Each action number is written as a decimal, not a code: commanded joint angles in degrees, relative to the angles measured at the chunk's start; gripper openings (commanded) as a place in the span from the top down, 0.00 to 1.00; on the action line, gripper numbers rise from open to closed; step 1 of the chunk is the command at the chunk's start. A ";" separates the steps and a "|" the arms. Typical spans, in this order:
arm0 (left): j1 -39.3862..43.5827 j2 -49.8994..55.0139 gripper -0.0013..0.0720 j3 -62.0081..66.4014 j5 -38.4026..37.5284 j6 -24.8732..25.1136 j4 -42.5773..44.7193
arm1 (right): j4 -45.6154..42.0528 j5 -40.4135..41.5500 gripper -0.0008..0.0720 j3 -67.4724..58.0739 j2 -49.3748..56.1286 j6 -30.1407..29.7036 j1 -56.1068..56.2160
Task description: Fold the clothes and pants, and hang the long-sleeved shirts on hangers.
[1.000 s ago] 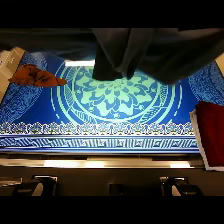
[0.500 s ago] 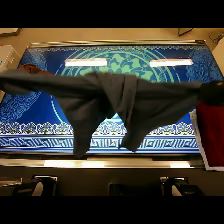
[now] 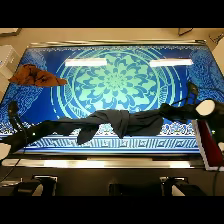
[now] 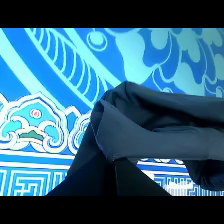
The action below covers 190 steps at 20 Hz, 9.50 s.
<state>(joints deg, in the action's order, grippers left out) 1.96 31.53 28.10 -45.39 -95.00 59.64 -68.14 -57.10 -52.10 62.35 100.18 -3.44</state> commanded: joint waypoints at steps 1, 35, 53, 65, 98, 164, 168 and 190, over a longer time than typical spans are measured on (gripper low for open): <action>4.00 2.80 0.95 -4.79 4.79 -4.33 -1.29 | 11.69 15.19 0.93 2.40 8.76 1.36 0.07; -4.70 4.61 0.95 27.21 7.98 8.76 -2.45 | 0.09 11.39 0.94 -31.74 -3.63 -16.00 1.68; -13.44 6.86 0.95 43.82 -12.63 9.27 -6.49 | -15.02 7.67 0.93 -44.28 -8.85 -3.30 1.75; -6.64 27.74 0.95 21.68 -19.08 13.07 -7.76 | 16.48 -25.68 0.23 -44.26 36.89 -2.97 1.75; -10.86 23.80 0.95 31.47 -12.92 21.68 -7.58 | 7.15 -0.22 0.94 -5.75 6.01 -4.50 26.40; -18.23 47.69 0.95 10.91 -20.31 23.71 -15.26 | -2.56 -22.16 0.22 -12.04 24.00 -10.99 -19.50; -18.36 46.14 0.94 10.91 -20.79 23.69 -15.26 | 5.01 -18.36 0.22 -8.35 27.93 -12.98 -19.28; -25.16 18.21 0.95 90.44 -22.62 19.87 -15.04 | -5.92 -4.74 0.94 -55.84 -16.31 -18.91 -10.34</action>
<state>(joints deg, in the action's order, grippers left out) -22.52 55.33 111.26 -70.89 -72.20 44.34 -71.18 -60.58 -104.71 54.65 80.36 -13.85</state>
